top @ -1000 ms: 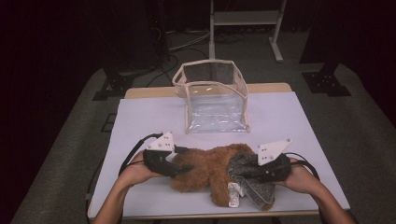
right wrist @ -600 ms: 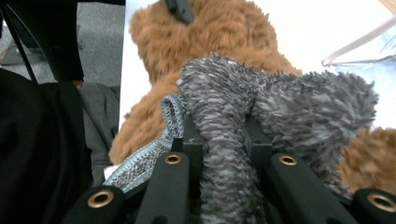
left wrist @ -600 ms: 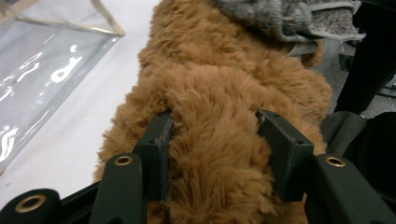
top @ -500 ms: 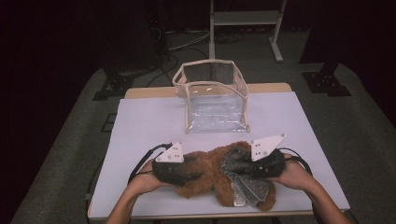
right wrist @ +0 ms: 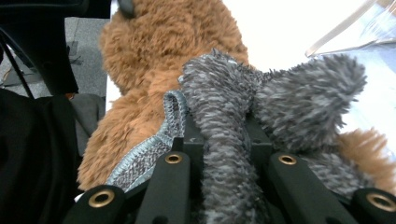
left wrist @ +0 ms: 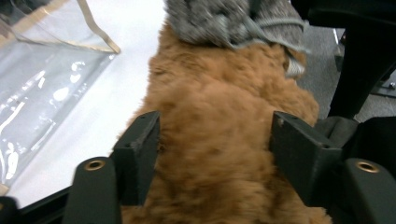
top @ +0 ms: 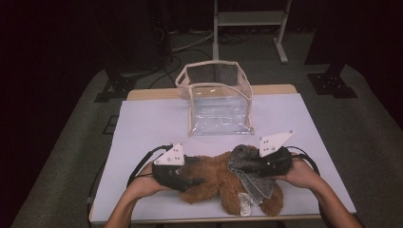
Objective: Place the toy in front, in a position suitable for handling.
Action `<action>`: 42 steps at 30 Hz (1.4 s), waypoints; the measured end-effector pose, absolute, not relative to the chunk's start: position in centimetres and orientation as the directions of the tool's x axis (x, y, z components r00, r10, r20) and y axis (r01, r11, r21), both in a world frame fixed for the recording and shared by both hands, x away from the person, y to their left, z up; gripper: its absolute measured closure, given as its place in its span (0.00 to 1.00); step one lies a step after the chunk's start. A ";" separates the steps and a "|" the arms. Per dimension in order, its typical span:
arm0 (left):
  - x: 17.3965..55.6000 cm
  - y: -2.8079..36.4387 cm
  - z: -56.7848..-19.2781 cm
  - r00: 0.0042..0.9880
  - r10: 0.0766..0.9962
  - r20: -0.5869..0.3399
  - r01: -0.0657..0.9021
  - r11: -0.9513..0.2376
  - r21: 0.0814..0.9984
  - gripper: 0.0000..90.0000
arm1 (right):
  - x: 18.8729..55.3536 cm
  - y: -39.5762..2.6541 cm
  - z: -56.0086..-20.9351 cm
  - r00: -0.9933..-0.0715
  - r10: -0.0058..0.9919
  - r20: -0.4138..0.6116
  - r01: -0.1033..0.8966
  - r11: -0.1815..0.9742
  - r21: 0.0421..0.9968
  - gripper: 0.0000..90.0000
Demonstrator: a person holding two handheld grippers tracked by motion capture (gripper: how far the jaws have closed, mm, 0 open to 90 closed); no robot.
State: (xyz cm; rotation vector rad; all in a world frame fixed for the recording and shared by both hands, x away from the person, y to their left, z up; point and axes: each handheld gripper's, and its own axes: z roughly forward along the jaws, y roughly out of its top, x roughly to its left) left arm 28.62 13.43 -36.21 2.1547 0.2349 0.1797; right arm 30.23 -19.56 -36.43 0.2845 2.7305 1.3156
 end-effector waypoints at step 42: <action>29.2 11.0 -37.5 0.988 0.146 0.052 0.051 -0.621 0.782 0.45 | 28.9 -19.6 -34.4 -0.972 0.194 -0.130 0.036 0.672 0.740 0.83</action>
